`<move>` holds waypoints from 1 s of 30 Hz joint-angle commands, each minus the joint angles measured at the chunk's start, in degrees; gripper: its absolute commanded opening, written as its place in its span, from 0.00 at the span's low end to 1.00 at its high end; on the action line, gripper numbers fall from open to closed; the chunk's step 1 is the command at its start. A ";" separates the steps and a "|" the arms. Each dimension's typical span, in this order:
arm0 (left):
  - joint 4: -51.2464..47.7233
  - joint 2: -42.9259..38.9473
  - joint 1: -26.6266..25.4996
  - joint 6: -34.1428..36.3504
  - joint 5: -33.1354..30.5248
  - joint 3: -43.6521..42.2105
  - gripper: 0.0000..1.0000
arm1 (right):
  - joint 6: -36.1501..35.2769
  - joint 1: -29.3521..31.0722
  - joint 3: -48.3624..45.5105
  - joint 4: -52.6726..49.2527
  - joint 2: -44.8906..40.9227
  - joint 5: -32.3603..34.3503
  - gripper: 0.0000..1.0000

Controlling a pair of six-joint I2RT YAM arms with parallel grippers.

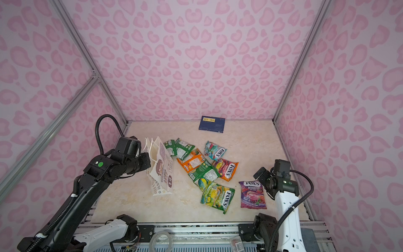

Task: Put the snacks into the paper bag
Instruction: 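Hold the bag with the left gripper while the right gripper reaches the purple packet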

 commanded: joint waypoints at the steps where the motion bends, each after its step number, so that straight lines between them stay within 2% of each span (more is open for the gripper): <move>1: -0.66 -0.11 0.00 -0.65 2.19 -0.44 0.03 | 2.16 -3.15 -0.89 -3.61 0.15 2.33 0.99; 8: -0.92 0.18 0.06 0.27 1.78 -0.07 0.03 | 5.57 -11.91 -7.55 1.39 -2.41 -4.96 0.99; 11: -0.40 -0.14 0.05 -0.58 2.08 -0.72 0.03 | 6.37 -10.60 -9.37 2.36 -1.51 -5.53 0.99; 16: 0.07 -0.89 0.06 -2.66 1.86 -1.80 0.03 | 10.94 -8.70 -16.24 7.15 -0.88 -13.52 0.99; 20: -0.24 -0.98 0.01 -3.83 2.56 -1.66 0.03 | 14.68 -4.42 -18.57 9.53 -2.56 -15.30 0.99; 24: -0.61 -1.08 0.06 -4.86 3.20 -0.63 0.03 | 22.45 0.22 -23.78 16.93 -3.35 -20.20 0.99; 30: -1.81 -0.15 0.05 -6.41 3.56 1.24 0.03 | 29.99 15.34 -23.16 25.89 -1.87 -18.01 0.99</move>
